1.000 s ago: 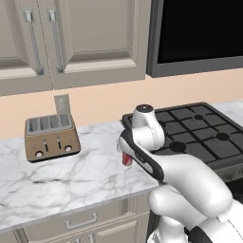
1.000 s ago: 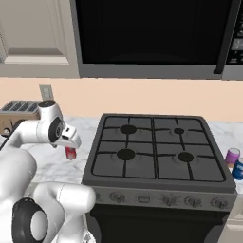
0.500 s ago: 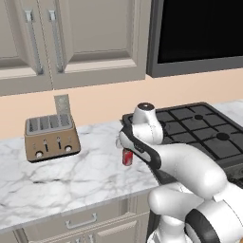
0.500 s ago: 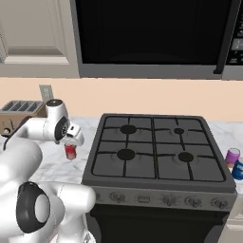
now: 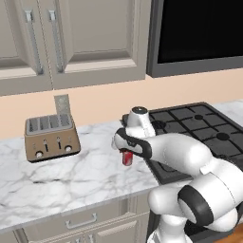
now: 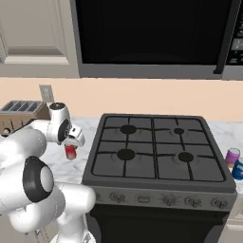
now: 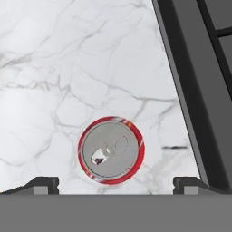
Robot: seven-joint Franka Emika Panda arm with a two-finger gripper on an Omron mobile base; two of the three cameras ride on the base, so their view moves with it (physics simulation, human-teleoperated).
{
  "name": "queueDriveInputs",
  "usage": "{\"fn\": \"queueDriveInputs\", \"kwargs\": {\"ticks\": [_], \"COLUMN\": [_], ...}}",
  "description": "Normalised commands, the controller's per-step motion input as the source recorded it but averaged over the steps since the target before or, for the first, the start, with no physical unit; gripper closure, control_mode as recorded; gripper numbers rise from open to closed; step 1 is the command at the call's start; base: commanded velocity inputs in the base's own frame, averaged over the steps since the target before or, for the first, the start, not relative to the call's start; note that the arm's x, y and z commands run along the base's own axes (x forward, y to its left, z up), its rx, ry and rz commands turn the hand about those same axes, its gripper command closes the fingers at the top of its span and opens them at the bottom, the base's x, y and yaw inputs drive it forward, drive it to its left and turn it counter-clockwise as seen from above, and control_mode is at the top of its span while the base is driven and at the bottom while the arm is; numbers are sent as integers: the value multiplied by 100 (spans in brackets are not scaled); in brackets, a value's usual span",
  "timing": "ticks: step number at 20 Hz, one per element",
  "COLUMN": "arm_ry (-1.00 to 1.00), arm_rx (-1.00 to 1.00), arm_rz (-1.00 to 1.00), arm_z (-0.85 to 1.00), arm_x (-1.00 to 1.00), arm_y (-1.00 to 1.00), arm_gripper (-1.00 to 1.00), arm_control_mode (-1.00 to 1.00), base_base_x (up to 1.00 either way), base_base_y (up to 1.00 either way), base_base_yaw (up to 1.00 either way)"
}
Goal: Four empty soda cans are scattered around the kitchen. Gather all the cans and cluster them next to the stove for recycling.
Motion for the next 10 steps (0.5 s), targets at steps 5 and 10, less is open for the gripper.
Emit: {"fn": "queueDriveInputs", "kwargs": {"ticks": [5,10], "arm_ry": [2,2], "arm_rx": [0,0], "arm_rz": [0,0], "arm_z": [-4,-6], "arm_x": [28,0], "arm_y": [3,0], "arm_gripper": [-100,-100], "arm_control_mode": [-100,-100], "base_base_x": [0,0], "base_base_y": [0,0], "base_base_yaw": [0,0]}}
